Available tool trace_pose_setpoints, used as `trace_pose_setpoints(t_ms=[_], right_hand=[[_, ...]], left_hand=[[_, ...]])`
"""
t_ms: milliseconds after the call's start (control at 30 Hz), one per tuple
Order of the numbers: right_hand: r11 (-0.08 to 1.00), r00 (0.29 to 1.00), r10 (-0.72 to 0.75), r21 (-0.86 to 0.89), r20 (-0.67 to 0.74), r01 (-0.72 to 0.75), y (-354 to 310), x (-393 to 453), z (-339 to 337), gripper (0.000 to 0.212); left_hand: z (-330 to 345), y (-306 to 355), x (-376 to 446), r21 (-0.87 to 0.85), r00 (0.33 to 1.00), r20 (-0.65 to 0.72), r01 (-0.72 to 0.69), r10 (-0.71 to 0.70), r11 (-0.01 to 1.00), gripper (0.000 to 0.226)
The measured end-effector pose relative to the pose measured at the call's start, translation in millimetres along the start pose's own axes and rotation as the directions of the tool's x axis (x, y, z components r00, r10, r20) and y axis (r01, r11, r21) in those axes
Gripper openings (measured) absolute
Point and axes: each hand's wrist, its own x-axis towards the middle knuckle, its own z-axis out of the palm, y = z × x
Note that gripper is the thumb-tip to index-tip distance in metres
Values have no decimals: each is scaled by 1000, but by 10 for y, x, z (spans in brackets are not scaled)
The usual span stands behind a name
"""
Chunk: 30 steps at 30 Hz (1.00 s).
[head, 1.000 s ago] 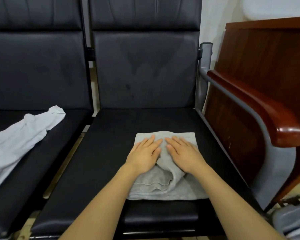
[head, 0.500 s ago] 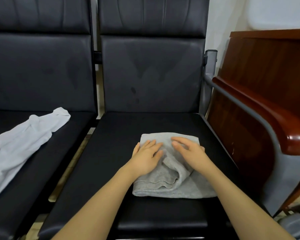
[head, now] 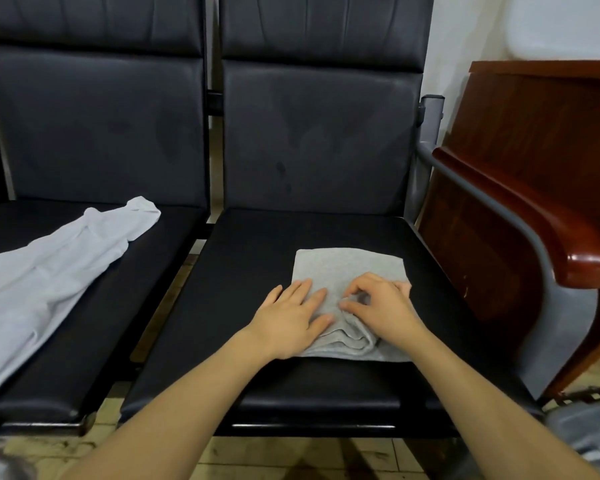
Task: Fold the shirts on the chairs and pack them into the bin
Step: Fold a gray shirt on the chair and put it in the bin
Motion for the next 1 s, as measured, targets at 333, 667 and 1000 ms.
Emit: trace_pose_setpoints(t_ms=[333,667,1000], right_hand=[[938,963,150,341,-225,-67,158,-359,-378,10],[981,997,-15,-193,-73,0,162,-405,-322,44],[956,944,128,-292,304,-36,266,-456,-246,57]], left_hand=[[-43,206,-137,-104,976,-102,-201,191,974,55],[38,320,-105,15,1000,2,-29,29,999,61],[-112,122,-115,76,995,-68,-68,73,995,59]])
